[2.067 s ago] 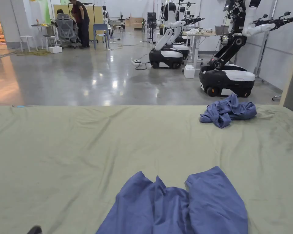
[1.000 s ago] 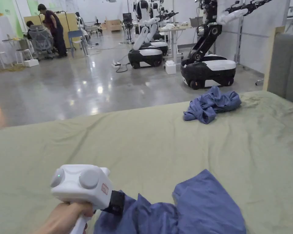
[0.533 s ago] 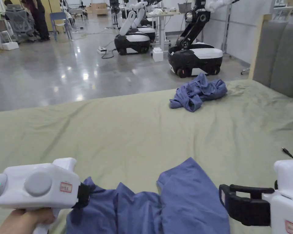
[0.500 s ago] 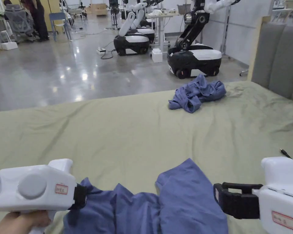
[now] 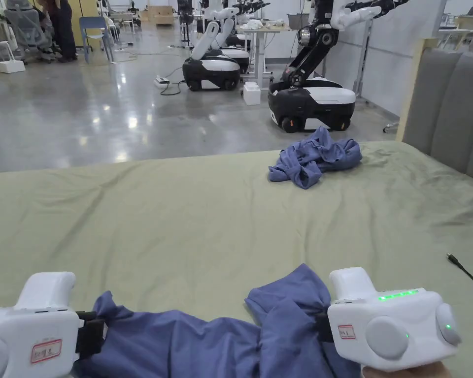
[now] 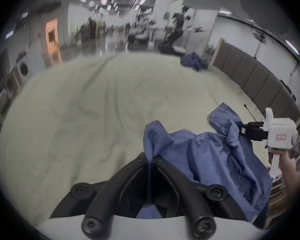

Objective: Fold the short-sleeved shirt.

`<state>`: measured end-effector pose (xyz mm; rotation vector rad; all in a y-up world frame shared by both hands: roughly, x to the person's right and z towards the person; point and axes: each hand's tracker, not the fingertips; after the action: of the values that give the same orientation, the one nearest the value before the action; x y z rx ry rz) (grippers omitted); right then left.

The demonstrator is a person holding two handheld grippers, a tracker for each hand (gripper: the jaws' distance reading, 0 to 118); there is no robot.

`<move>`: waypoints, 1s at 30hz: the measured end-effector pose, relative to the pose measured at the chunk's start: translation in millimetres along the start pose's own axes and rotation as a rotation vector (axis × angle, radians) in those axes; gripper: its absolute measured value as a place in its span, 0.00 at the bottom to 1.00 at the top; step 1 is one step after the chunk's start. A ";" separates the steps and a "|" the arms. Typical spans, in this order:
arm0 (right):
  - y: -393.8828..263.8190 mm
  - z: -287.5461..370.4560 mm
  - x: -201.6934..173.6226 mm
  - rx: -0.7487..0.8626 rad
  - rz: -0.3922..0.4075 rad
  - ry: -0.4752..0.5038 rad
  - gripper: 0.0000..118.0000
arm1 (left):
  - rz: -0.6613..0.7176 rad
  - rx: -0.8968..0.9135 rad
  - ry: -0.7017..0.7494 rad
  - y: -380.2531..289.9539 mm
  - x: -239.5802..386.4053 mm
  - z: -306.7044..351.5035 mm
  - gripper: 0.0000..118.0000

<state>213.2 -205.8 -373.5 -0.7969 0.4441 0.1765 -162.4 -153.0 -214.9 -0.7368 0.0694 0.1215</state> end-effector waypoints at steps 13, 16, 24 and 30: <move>-72.6 207.4 -36.7 0.650 -0.250 0.131 0.03 | 0.205 0.542 0.092 -77.6 7.3 186.6 0.03; -93.0 263.2 -26.4 0.782 -0.306 0.157 0.03 | 0.190 0.679 0.178 -105.5 20.9 237.8 0.03; -145.0 366.2 -38.1 0.906 -0.367 0.239 0.03 | 0.286 0.758 0.178 -178.6 32.0 318.7 0.03; -163.3 371.3 -46.9 0.875 -0.338 0.193 0.03 | 0.252 0.747 0.268 -206.9 42.6 323.4 0.03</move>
<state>341.0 -49.3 -18.6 -0.0148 0.5015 -0.3985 -85.7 -83.3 157.2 0.0096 0.4399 0.2204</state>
